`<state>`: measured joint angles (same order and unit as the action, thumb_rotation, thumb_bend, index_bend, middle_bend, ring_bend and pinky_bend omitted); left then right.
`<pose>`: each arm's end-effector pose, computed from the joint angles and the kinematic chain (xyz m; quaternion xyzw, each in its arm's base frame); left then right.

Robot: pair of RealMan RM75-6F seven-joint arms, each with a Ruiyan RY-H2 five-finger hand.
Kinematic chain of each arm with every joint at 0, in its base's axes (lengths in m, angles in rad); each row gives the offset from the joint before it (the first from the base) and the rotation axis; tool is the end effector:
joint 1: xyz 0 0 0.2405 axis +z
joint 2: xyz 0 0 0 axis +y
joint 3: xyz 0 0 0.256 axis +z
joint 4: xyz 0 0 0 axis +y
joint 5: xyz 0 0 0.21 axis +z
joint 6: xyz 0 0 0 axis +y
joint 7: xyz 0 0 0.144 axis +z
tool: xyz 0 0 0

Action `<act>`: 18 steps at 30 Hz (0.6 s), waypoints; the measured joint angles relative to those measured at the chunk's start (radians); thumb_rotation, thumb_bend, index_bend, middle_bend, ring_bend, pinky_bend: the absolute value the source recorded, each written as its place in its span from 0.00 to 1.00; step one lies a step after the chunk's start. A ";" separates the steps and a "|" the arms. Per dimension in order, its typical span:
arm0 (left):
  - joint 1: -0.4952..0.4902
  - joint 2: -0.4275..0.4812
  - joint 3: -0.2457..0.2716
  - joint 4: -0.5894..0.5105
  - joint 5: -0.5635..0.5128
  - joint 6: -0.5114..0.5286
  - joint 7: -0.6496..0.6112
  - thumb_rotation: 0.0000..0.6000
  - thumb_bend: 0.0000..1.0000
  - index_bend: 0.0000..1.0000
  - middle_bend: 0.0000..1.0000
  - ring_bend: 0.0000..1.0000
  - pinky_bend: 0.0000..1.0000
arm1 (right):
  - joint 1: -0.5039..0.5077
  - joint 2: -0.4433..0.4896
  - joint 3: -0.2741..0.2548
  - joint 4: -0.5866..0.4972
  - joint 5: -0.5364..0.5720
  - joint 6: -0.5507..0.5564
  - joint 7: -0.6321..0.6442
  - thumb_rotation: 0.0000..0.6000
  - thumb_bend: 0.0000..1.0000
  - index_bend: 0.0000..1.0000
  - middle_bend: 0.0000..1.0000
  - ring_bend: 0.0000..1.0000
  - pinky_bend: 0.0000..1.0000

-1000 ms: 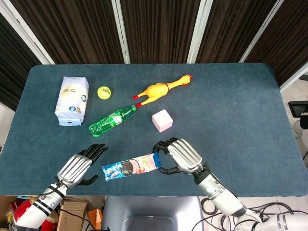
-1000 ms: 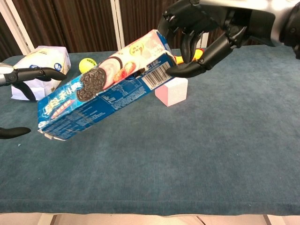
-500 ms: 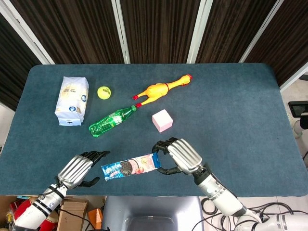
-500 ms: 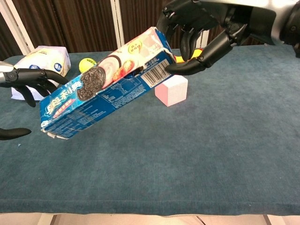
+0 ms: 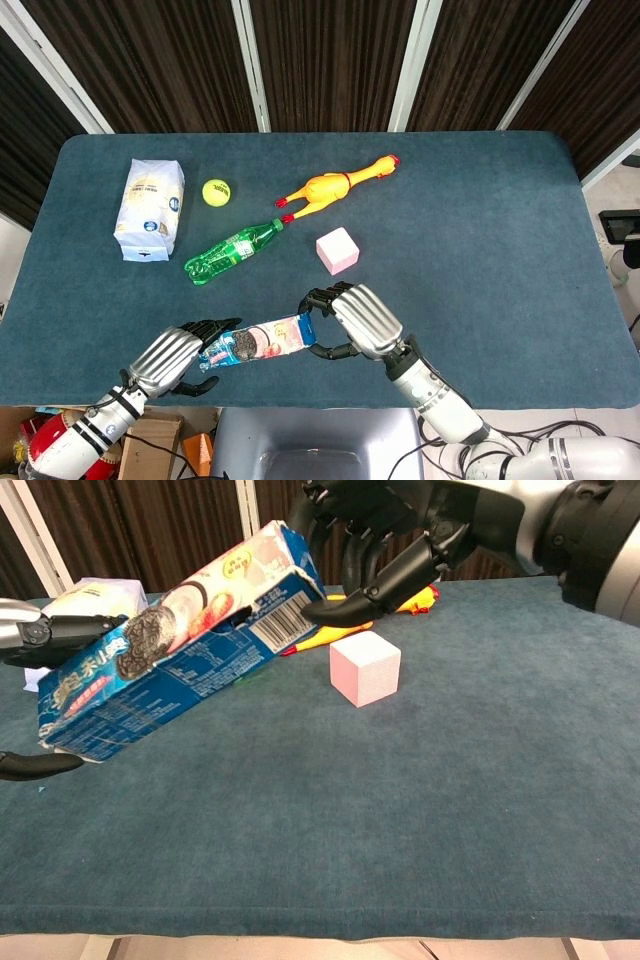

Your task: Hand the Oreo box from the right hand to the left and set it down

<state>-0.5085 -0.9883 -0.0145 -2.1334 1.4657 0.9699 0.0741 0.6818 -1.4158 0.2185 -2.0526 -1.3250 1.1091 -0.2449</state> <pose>-0.1426 0.2189 0.0917 -0.7569 -0.4515 -0.3806 0.2799 -0.0350 -0.2575 0.0431 0.6948 -0.4054 0.5484 0.2285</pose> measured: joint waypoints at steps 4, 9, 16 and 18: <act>0.002 -0.006 -0.002 -0.004 0.010 0.013 -0.036 1.00 0.31 0.17 0.25 0.23 0.33 | 0.005 -0.031 -0.001 0.022 -0.015 0.009 0.015 1.00 0.24 0.67 0.45 0.51 0.46; 0.016 -0.036 -0.008 0.007 0.036 0.063 -0.054 1.00 0.31 0.33 0.42 0.38 0.42 | 0.008 -0.045 -0.005 0.033 -0.022 0.012 0.022 1.00 0.24 0.67 0.45 0.51 0.46; 0.036 -0.073 -0.010 0.027 0.049 0.114 -0.022 1.00 0.31 0.51 0.61 0.56 0.60 | 0.005 -0.044 -0.008 0.033 -0.023 0.017 0.028 1.00 0.24 0.66 0.45 0.51 0.46; 0.036 -0.074 -0.010 0.027 0.041 0.111 -0.015 1.00 0.31 0.51 0.61 0.56 0.60 | 0.003 -0.043 -0.009 0.034 -0.027 0.020 0.032 1.00 0.24 0.63 0.45 0.50 0.46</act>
<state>-0.4727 -1.0628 -0.0242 -2.1064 1.5070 1.0806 0.0590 0.6851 -1.4592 0.2097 -2.0187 -1.3516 1.1287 -0.2129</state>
